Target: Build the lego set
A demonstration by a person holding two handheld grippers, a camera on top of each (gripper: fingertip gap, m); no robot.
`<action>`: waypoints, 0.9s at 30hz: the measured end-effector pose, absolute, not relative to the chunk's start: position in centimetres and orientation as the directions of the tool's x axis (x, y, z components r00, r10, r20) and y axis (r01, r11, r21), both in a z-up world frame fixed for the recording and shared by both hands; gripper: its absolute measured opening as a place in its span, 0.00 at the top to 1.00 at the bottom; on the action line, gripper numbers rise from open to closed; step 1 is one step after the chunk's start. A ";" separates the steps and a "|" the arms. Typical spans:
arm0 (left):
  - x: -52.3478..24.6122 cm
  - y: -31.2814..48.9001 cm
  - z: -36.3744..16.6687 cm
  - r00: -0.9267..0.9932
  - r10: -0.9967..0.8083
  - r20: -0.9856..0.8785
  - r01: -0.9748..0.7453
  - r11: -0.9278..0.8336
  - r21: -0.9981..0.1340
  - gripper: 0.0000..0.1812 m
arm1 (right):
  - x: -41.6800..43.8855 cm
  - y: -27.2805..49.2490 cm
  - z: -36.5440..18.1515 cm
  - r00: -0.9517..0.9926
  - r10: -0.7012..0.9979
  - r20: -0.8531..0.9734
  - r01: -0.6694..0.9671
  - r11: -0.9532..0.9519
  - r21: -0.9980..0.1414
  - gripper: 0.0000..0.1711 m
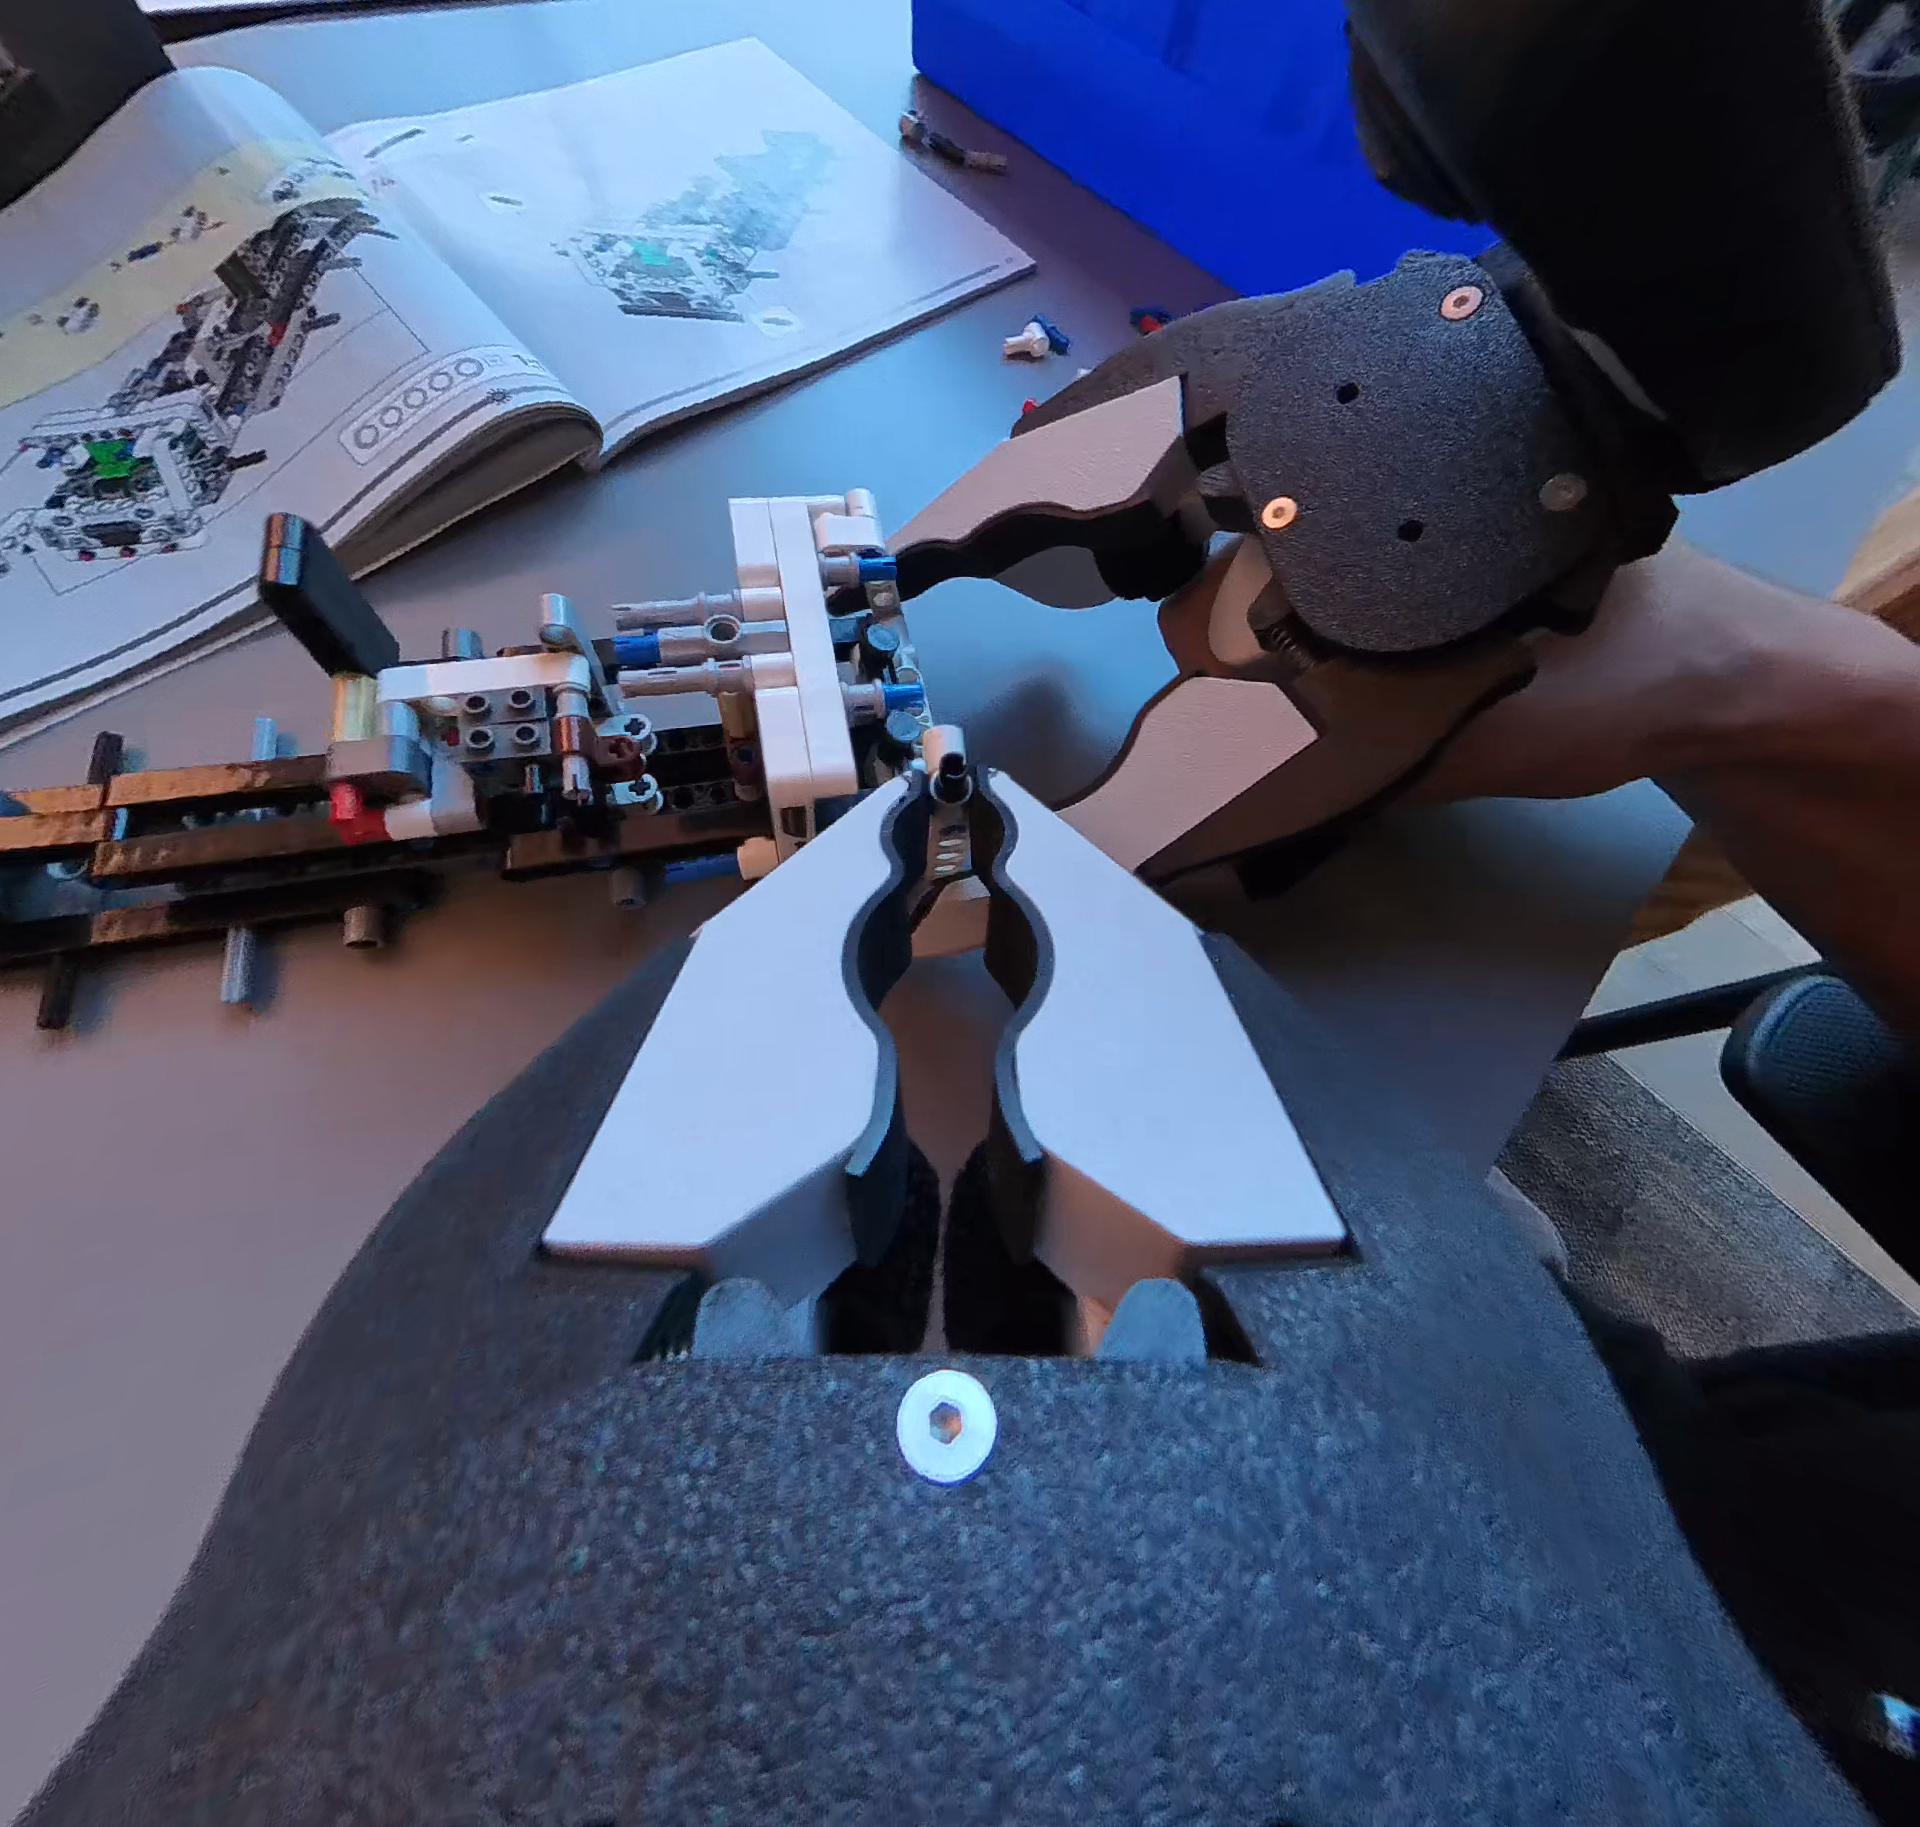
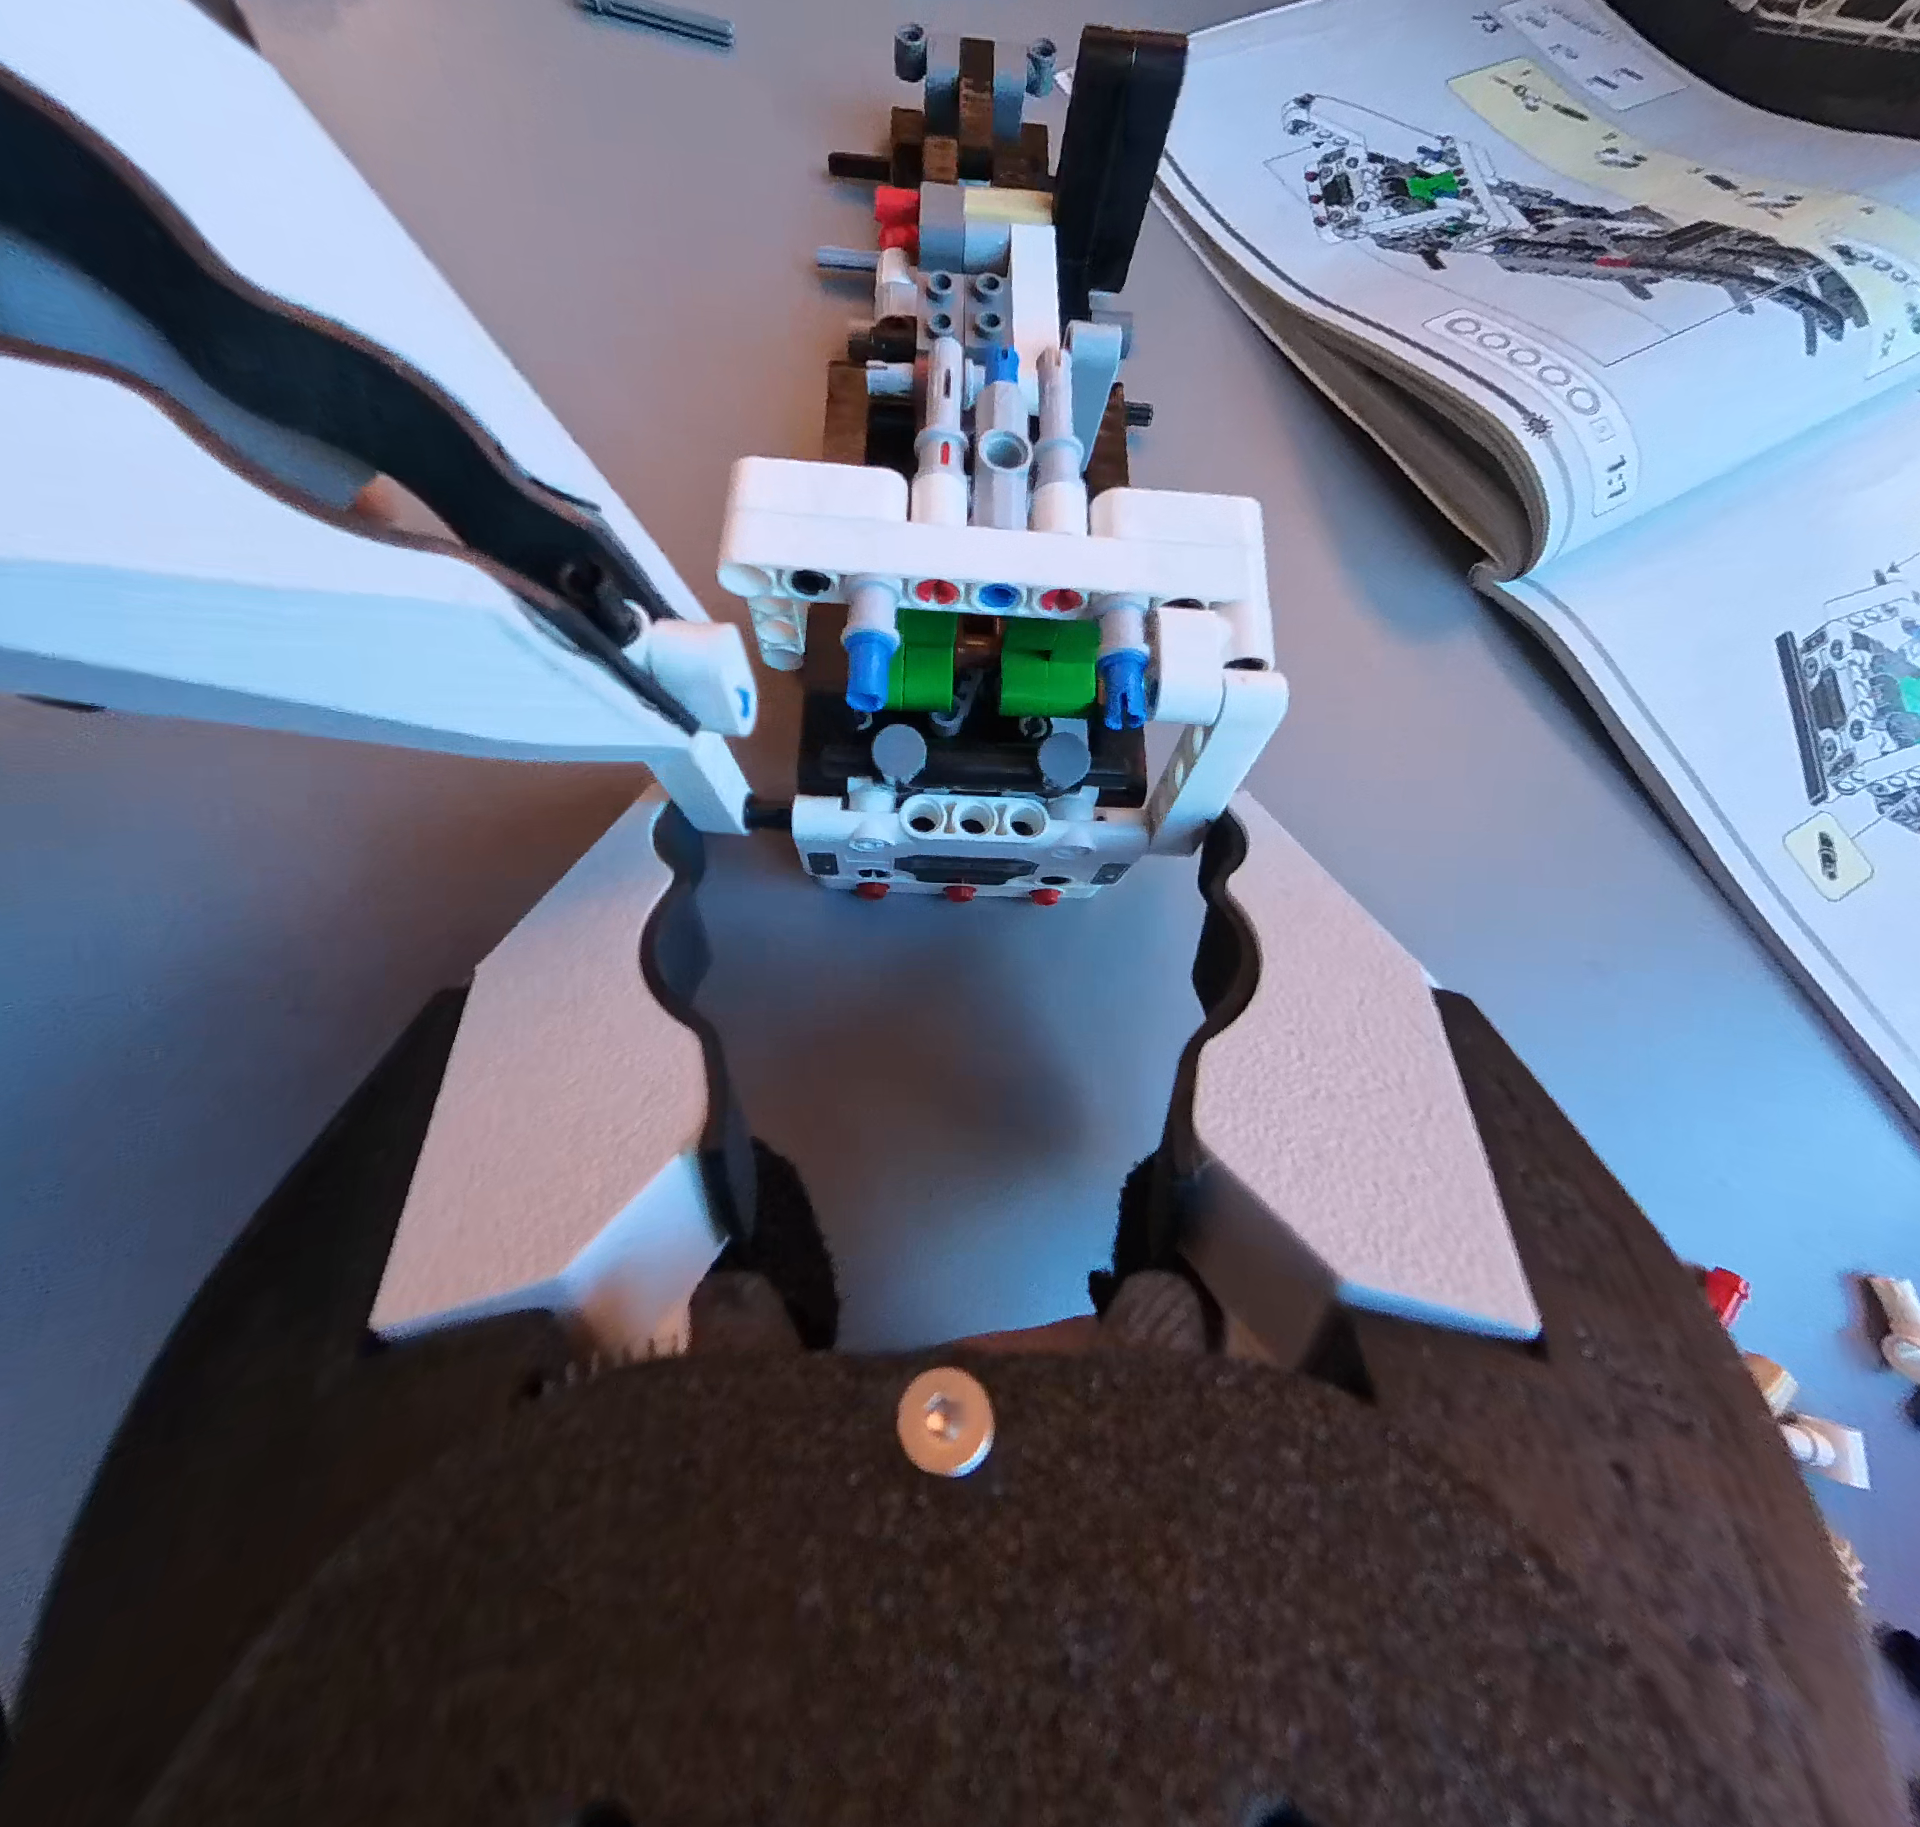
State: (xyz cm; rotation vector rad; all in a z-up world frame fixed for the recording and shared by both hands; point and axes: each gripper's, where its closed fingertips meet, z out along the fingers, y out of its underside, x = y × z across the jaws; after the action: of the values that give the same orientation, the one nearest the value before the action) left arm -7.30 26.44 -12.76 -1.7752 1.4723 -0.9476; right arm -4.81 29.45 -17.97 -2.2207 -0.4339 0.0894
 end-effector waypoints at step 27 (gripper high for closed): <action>-7.2 26.4 -12.6 0.204 -0.975 0.089 -0.423 -0.170 -0.890 0.96 | -5.0 29.4 -18.0 0.931 0.361 0.054 0.272 -0.586 -0.763 0.45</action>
State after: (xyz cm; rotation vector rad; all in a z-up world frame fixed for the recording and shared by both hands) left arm -7.16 26.42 -12.61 -1.7202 1.3202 -0.9187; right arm -4.97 29.44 -18.04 -2.2295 -0.4464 0.1342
